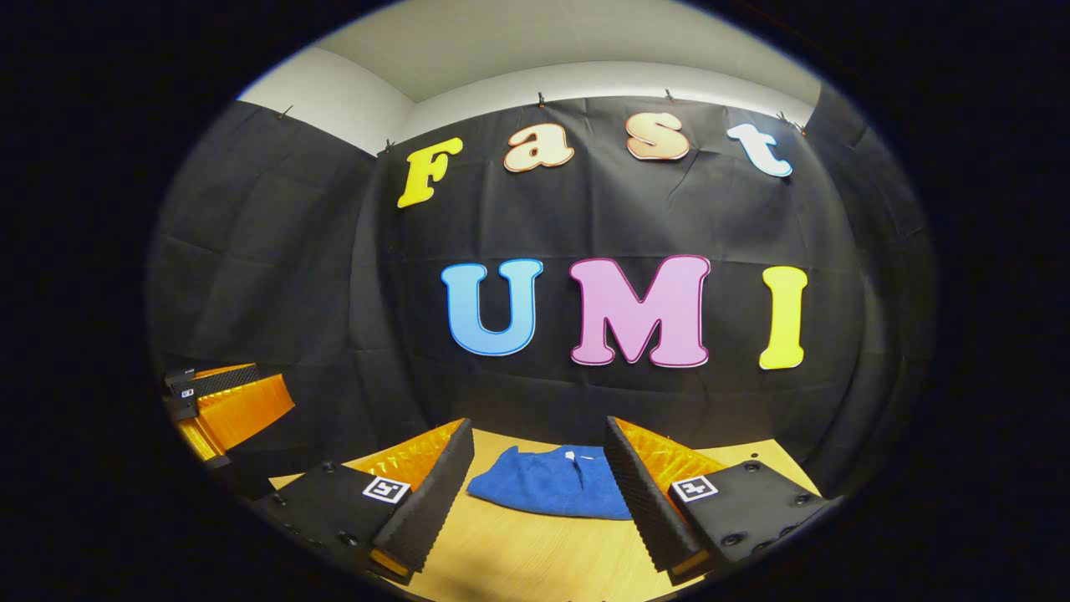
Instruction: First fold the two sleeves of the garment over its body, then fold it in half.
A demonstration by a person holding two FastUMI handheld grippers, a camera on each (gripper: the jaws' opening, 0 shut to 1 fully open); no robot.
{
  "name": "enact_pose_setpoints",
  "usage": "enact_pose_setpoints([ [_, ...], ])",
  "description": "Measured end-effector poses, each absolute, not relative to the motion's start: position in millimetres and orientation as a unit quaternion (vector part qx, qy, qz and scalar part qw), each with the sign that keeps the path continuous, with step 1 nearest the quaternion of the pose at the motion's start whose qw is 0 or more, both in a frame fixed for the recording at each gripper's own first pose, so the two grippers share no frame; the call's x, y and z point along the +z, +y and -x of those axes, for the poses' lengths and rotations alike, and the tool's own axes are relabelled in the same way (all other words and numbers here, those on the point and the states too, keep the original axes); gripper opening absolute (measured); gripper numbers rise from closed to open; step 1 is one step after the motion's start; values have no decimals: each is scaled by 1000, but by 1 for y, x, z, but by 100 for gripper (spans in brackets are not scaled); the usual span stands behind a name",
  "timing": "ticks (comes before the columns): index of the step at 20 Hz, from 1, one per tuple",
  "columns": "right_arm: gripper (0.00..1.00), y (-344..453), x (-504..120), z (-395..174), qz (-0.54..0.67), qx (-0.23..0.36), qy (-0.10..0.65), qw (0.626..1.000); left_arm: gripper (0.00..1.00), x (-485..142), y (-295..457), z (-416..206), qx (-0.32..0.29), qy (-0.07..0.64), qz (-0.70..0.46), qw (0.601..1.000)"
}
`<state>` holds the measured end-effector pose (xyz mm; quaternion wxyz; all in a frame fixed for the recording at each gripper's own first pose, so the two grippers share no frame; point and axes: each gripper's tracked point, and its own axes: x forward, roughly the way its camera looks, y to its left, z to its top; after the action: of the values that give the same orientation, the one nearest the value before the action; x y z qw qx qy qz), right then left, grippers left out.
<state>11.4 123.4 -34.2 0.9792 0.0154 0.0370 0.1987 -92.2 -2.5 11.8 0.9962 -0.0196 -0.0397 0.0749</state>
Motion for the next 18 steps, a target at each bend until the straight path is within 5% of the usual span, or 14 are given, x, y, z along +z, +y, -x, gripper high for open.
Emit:
enact_pose_setpoints([
  [15, 93, 48, -19, 1, -18, 106, 16, 994, 82, -2, -12, 67, 27, -15, 20, 999],
  [18, 100, 42, -17, 8, -19, 102, 16, 995, 82, -9, -14, 68, 25, -10, 30, 999],
])
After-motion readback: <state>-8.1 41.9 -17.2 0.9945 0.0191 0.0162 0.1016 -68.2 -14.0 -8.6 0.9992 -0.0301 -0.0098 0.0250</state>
